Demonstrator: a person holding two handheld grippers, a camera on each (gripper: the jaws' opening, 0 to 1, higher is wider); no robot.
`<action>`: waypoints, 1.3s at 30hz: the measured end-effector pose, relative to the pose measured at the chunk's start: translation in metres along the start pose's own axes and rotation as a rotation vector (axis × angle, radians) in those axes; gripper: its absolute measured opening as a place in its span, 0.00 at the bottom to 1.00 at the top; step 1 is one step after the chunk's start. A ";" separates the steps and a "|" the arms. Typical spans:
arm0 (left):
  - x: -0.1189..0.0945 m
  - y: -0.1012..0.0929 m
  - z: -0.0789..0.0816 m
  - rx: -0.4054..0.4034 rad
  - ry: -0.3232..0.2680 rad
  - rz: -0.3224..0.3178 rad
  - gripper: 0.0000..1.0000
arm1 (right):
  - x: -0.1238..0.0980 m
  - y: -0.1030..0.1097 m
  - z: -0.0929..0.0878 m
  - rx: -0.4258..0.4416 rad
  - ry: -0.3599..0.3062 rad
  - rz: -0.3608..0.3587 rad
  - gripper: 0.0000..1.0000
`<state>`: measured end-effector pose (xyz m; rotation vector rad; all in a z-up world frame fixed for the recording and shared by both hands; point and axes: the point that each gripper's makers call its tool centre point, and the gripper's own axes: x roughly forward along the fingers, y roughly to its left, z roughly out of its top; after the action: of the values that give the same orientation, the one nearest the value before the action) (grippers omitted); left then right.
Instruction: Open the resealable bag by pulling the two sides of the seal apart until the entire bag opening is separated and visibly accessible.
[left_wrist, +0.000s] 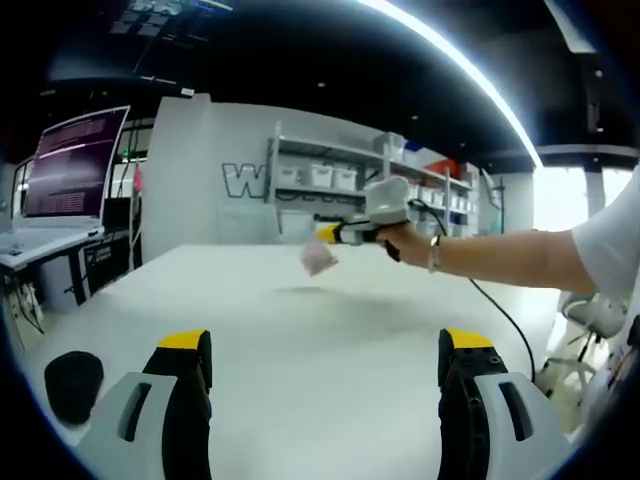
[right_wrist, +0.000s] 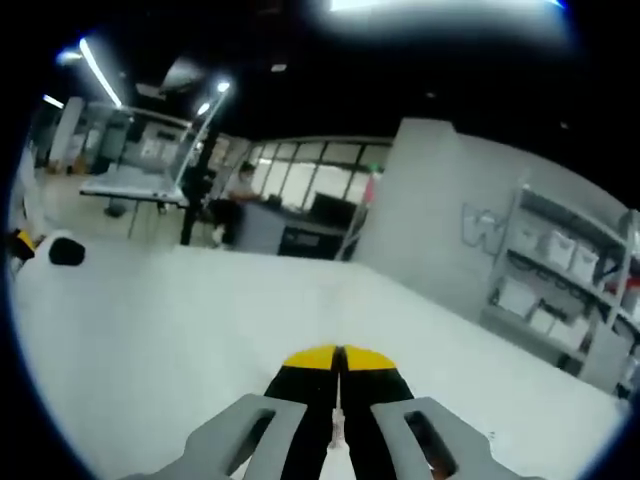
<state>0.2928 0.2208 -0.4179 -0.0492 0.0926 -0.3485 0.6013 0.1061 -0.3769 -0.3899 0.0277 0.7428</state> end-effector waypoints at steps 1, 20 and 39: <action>0.000 0.000 0.000 0.000 0.000 0.000 0.92 | -0.001 0.000 0.000 0.002 0.000 0.000 0.00; -0.003 -0.003 0.001 0.004 0.001 -0.003 0.92 | -0.012 0.005 0.002 0.010 -0.001 0.001 0.00; -0.006 -0.006 0.002 0.007 -0.004 -0.006 0.92 | -0.024 0.006 0.004 0.020 -0.017 0.002 0.00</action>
<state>0.2852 0.2175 -0.4149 -0.0433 0.0876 -0.3548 0.5786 0.0958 -0.3714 -0.3643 0.0195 0.7472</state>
